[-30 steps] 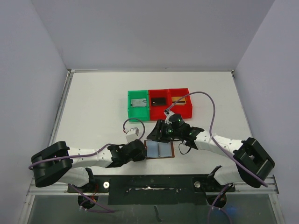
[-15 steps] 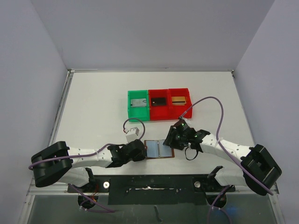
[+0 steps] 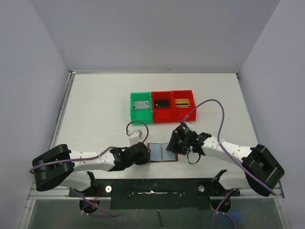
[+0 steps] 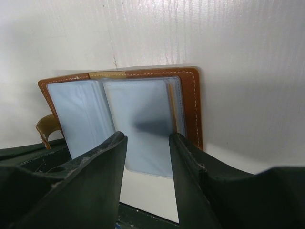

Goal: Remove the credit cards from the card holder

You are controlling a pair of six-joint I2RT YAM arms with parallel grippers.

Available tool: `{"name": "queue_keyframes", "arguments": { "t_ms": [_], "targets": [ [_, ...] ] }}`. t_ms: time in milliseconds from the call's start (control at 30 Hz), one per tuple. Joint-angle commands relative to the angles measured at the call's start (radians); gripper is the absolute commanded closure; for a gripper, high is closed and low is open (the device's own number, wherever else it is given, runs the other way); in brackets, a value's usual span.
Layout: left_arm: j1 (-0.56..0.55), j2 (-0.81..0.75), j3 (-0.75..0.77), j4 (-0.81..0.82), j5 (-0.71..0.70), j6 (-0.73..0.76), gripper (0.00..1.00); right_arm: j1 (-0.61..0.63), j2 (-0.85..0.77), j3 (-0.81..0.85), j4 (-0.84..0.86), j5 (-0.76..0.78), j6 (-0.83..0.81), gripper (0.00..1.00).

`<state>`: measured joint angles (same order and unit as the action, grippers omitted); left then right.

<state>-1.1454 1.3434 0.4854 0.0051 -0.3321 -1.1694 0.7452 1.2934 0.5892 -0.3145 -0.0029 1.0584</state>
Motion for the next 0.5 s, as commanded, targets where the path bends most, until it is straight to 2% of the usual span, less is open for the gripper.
{"name": "queue_keyframes", "arguments": {
  "t_ms": [0, 467],
  "targets": [
    [-0.001, 0.003, 0.033, 0.021, 0.004, 0.016, 1.00, 0.012, 0.022, 0.025, 0.023, 0.002, -0.004, 0.57],
    [-0.001, 0.019, 0.040, 0.027, 0.014, 0.022, 1.00, 0.013, 0.053, 0.018, 0.201, -0.145, -0.016, 0.58]
  ]
}}
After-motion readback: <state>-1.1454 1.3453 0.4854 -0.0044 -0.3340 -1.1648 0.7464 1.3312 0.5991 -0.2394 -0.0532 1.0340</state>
